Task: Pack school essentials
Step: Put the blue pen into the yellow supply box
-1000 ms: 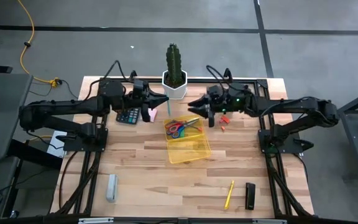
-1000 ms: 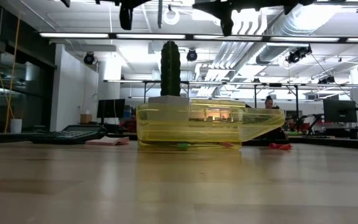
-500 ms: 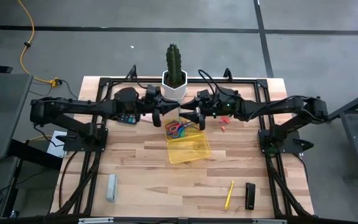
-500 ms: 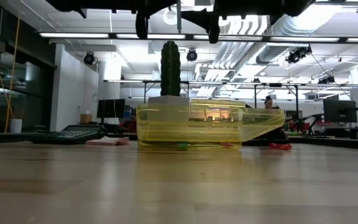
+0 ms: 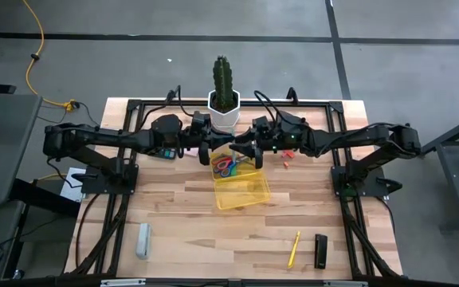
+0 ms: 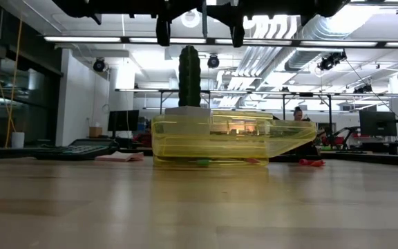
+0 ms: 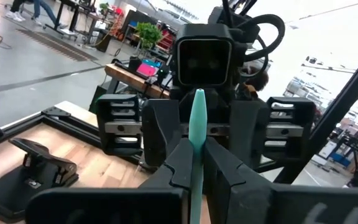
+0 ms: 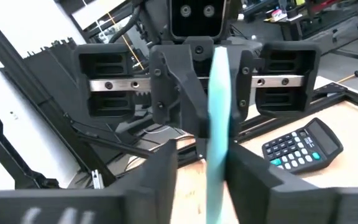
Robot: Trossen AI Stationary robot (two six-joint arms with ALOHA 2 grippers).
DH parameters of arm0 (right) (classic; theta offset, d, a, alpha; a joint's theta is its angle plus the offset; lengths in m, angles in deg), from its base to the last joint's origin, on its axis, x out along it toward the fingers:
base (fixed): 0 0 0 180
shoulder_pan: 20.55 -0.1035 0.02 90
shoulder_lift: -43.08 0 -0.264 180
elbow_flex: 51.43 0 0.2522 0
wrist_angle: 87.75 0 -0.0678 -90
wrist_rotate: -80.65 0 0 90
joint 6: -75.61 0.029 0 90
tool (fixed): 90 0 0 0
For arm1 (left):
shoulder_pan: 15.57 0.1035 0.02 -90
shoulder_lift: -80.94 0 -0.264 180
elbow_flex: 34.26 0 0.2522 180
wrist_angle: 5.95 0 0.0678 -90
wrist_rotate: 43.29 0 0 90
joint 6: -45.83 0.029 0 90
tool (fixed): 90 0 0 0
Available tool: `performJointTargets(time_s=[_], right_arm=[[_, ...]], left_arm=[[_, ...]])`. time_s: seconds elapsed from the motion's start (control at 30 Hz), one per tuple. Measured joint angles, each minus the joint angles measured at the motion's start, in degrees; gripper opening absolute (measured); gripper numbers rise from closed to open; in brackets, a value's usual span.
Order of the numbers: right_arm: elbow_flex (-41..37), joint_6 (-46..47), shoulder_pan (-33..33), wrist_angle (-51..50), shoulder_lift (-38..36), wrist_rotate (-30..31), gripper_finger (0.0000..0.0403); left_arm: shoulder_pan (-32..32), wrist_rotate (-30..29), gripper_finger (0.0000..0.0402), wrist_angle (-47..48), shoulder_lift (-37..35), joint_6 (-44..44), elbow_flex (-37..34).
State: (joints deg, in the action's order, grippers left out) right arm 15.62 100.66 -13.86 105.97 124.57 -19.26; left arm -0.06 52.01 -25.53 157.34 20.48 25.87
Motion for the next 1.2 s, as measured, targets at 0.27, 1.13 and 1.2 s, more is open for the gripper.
performJointTargets(time_s=[0.27,1.13,1.2], right_arm=[[0.0,0.0,0.0,-0.4,0.0,0.2,0.0013],[-3.6,-14.9,6.4,-21.3,-24.4,-0.9,0.0005],[-3.6,-15.1,6.4,-21.8,-25.1,-0.1,0.0005]], left_arm=[[0.0,0.0,0.0003,0.1,-0.3,-0.1,0.0],[-0.5,-1.5,0.0146,25.7,-27.6,3.7,-0.9],[-2.3,-4.7,0.0145,25.6,-28.7,5.1,-1.2]])
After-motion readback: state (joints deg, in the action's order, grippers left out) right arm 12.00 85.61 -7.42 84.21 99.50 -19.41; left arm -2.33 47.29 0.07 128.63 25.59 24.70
